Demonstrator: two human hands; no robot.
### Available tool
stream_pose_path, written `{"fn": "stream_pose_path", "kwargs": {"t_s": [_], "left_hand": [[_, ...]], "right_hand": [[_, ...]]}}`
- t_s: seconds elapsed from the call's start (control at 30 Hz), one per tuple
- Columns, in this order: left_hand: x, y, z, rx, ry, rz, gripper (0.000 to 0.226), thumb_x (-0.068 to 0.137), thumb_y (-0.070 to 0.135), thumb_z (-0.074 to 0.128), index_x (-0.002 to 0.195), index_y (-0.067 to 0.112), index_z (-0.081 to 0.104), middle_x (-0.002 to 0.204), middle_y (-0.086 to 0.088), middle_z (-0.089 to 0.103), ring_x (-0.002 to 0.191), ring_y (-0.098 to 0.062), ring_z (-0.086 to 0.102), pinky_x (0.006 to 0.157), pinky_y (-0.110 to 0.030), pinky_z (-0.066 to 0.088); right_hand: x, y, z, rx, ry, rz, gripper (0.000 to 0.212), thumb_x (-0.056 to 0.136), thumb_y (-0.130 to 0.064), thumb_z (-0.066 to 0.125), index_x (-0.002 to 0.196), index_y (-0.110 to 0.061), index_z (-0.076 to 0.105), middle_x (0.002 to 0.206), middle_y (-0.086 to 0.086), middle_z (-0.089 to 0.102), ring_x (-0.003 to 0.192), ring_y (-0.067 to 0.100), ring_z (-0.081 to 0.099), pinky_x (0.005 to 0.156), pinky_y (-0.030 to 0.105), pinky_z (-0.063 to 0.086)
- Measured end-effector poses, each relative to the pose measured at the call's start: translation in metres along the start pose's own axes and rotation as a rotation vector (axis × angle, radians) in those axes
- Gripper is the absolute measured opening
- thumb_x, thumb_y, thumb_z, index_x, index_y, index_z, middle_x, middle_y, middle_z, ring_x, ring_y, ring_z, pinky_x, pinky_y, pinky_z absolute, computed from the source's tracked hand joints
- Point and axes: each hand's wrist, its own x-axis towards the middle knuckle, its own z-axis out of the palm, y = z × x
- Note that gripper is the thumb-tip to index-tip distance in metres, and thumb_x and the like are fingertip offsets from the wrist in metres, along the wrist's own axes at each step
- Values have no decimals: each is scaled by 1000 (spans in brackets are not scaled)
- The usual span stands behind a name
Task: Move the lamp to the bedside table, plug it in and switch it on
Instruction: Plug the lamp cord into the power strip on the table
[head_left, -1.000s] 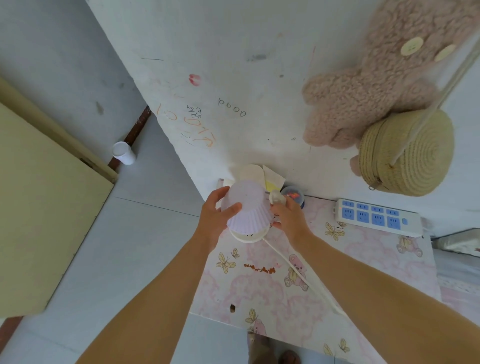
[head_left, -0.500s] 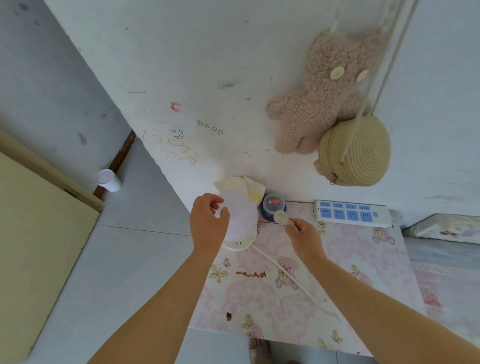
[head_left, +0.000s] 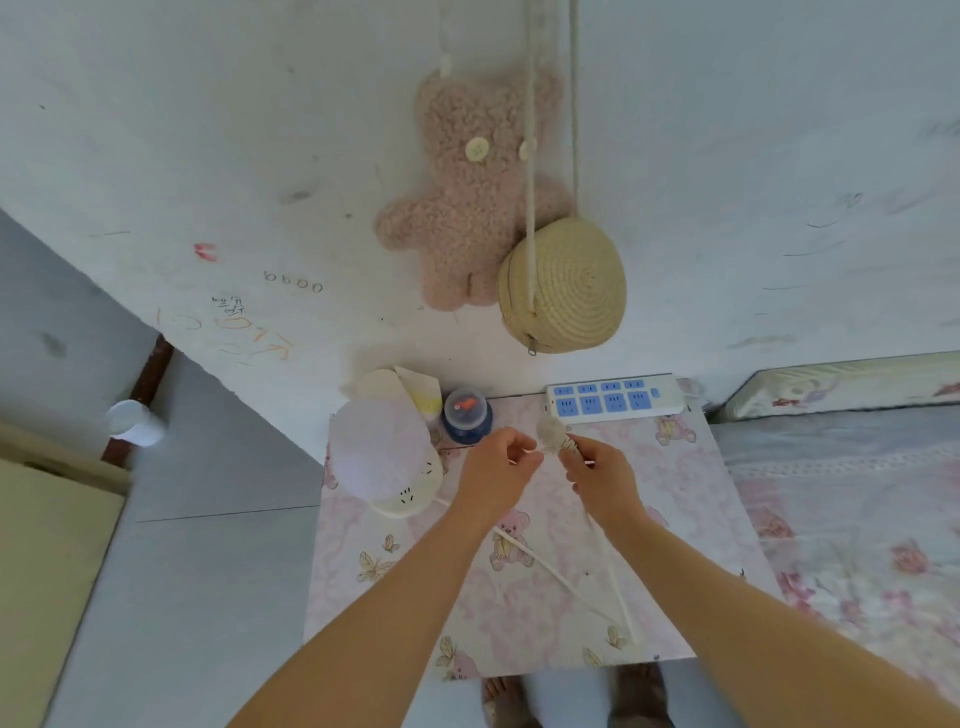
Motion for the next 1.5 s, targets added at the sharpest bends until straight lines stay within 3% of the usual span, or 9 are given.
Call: {"fn": "stream_pose_path", "kwargs": {"t_s": [0.2,0.33,0.47,0.6,0.77,0.93,1.2,1.4,1.5], "left_hand": [[19,35,50,-105,14,-94,19,90,20,61,103,6,61,94,-10,69,76,-20,66,78,-41,58],[34,57,86,-193,44,-125,15,90,24,61,96,10,59,94,-9,69,72,-19,66,75,-38,58],[48,78,123,-250,42,-159,25,89,32,63,98,9,58,95,-10,70,70,-18,67,72,-36,58],[66,89,157,-301,132,-216,24,83,30,68,93,10,59,85,-5,69,64,-14,67,73,-37,60],[86,92,186,-361,202,-275,22,80,22,73,91,6,63,87,-11,73,66,-14,69,65,-27,60],[97,92,212,-392,278,-339,29,77,25,76,94,9,59,87,-7,71,79,-21,73,74,-38,63],[129,79,223,-276,345,-337,14,85,18,69,81,12,58,79,-8,70,76,-27,72,75,-45,61],[160,65,234,-60,370,-304,25,88,25,65,67,17,53,68,-4,65,73,-32,71,71,-49,60],[169,58,241,94,345,-256,26,91,29,59,76,7,59,75,-11,70,70,-29,69,67,-42,59]], "right_hand": [[16,20,-47,9,61,-66,23,92,-16,51,102,-23,71,45,-10,38,41,6,31,43,13,26],[32,31,-80,-104,55,-114,23,92,-18,52,106,-18,70,67,-3,51,49,5,37,47,15,29],[51,47,-111,-193,32,-159,19,93,-16,50,97,-13,69,67,-6,50,54,4,43,50,14,31],[72,65,-135,-254,-60,-188,19,94,-12,47,92,-9,65,81,7,55,71,17,48,59,22,32],[94,86,-153,-350,-142,-228,22,94,-13,46,108,-11,63,99,10,56,84,19,50,72,29,40],[115,102,-158,-406,-177,-268,22,95,-19,49,112,-14,61,98,1,51,83,16,52,74,27,46],[155,111,-165,-556,-309,-314,36,94,-24,47,128,-20,57,114,6,59,105,23,56,89,35,48],[189,127,-172,-702,-248,-282,44,91,-11,48,135,-13,49,146,5,42,134,26,37,105,39,44],[201,136,-173,-753,-289,-276,45,90,-8,50,135,-13,49,150,5,36,138,26,32,104,41,45]]}}
